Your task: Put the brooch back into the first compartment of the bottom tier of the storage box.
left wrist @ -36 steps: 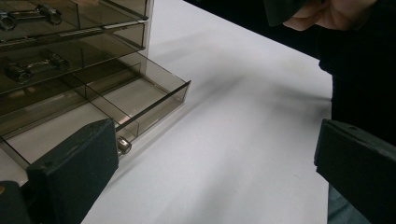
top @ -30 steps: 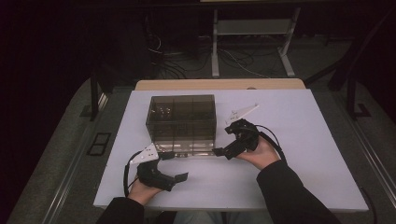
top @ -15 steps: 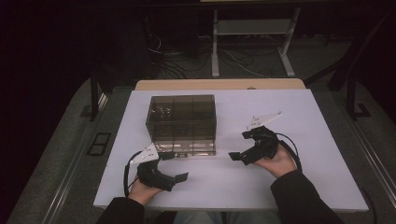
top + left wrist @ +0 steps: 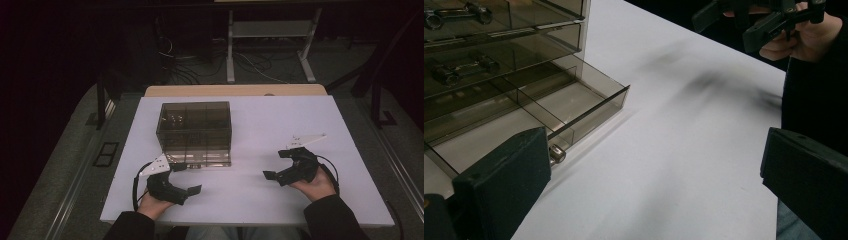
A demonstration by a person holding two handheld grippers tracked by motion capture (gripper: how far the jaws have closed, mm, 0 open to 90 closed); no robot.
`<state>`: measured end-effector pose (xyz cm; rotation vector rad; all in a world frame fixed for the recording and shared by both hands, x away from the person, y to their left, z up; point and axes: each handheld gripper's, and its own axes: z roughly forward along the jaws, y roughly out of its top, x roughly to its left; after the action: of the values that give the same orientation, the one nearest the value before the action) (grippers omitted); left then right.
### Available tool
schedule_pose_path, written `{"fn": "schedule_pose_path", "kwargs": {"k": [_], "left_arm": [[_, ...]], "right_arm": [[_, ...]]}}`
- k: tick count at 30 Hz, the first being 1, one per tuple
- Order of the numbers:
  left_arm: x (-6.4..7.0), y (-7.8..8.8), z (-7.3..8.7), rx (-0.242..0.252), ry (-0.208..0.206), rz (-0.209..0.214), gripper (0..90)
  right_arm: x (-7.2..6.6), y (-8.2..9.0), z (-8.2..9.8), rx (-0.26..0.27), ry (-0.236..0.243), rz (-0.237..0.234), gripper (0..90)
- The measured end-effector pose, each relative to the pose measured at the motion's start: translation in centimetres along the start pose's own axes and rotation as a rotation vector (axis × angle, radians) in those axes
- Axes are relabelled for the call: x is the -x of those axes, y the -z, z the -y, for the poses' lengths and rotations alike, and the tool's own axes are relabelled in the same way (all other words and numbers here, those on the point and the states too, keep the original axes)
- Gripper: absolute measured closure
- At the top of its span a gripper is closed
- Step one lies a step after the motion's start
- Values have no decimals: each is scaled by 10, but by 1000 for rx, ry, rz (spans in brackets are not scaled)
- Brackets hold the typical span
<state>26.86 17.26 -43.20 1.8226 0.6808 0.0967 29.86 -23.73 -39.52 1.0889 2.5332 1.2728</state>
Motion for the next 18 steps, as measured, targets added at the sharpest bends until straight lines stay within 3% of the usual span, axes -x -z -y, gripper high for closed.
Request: {"fn": "schedule_pose_path", "kwargs": {"k": [6,18], "left_arm": [[-1,0,0,1,0,-3,0],[-3,1,0,0,0,-10,0]], "right_arm": [[7,10,17,21,-49,26,2],[14,19,37,63,-85,54,2]]}}
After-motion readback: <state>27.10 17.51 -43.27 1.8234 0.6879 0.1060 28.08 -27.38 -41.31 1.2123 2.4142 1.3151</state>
